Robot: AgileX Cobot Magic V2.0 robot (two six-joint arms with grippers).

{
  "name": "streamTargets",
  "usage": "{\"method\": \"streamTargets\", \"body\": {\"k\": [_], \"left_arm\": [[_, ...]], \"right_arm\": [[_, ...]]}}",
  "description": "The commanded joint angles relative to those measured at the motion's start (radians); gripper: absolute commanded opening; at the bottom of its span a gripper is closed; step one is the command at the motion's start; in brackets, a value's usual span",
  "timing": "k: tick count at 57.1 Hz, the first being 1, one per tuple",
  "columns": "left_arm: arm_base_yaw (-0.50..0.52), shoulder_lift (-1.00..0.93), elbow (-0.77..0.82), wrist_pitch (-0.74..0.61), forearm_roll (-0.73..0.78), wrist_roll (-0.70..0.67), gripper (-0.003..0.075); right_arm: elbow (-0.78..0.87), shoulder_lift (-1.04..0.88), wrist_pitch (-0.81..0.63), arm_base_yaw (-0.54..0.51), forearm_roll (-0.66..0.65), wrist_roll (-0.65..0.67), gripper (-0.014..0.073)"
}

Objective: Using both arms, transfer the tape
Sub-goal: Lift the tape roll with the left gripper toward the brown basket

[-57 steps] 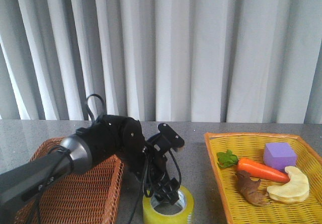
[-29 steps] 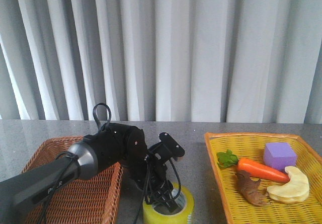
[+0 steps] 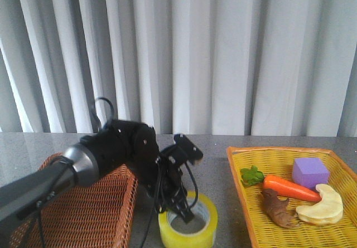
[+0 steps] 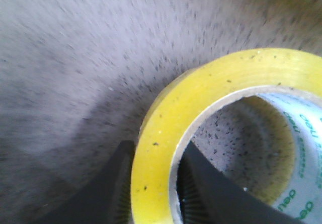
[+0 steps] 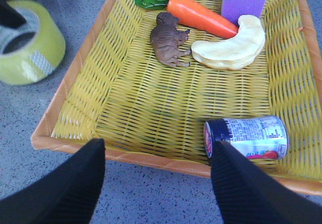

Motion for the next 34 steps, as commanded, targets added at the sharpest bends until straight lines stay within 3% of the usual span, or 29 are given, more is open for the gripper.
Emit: {"method": "streamTargets", "body": {"k": [1,18,34], "left_arm": [[-0.005,-0.131,-0.072,-0.027,-0.013,-0.037,0.0158],[0.025,-0.291,-0.092,0.033,0.18,-0.182,0.0158],[0.222,-0.351,-0.081,0.133,0.259,-0.283,0.0158]], "right_arm": [[-0.027,0.0,-0.058,-0.006,-0.007,-0.006,0.0445],[-0.027,0.0,-0.058,-0.006,-0.007,-0.006,0.0445],[-0.027,0.0,-0.058,-0.006,-0.007,-0.006,0.0445]]}}
